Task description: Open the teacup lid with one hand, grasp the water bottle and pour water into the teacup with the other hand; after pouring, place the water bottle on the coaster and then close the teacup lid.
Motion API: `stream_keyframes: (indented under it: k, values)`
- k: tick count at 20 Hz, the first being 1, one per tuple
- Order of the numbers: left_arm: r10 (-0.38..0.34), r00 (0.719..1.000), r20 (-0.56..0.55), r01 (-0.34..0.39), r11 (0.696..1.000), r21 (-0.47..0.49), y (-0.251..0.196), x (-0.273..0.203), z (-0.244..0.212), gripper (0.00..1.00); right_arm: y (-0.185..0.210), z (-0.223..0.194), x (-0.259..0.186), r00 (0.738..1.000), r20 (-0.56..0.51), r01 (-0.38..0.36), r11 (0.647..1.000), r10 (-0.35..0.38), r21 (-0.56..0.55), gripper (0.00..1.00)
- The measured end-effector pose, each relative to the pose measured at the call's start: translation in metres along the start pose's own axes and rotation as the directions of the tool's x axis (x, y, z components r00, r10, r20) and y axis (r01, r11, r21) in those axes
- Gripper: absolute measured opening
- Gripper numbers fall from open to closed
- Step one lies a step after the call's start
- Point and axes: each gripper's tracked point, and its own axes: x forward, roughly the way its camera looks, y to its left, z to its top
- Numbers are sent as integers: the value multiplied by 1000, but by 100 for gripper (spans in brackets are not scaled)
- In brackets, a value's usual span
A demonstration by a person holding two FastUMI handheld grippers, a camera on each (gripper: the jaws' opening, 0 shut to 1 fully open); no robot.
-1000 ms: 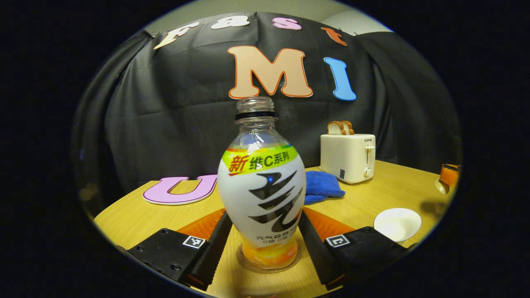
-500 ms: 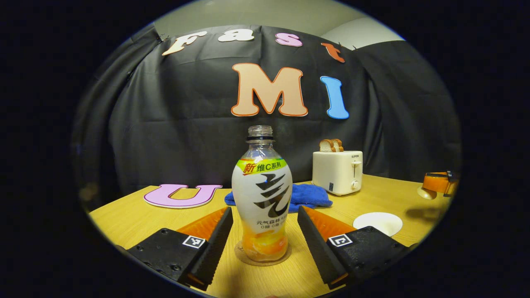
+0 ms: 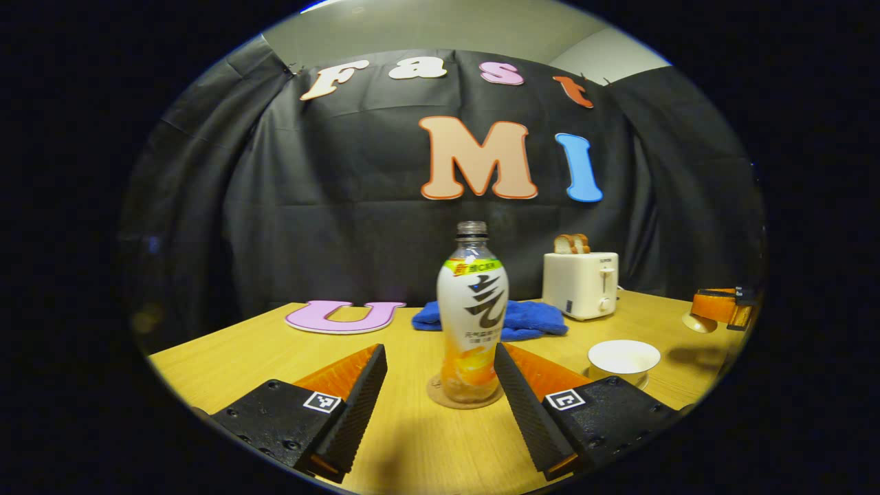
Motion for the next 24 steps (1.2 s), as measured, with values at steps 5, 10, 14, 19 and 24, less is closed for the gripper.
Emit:
stream_keyframes:
  k: [5,10,14,19,24]
  values:
    - [183,983,1,-183,983,6,43,-28,2,92,28,-2,13,999,0,-40,999,40,3,29]
    - [275,962,-2,-275,962,10,60,-41,0,90,69,-3,27,993,-2,-117,993,117,6,29]
    - [266,964,-3,-266,964,8,60,-41,-1,91,101,-5,39,983,-6,-183,983,183,9,29]
    - [260,966,-2,-260,966,7,59,-39,-1,91,122,-8,51,974,-15,-226,974,226,12,29]
    - [247,969,-3,-247,969,6,57,-39,-2,91,132,-12,56,963,-46,-264,964,265,14,29]
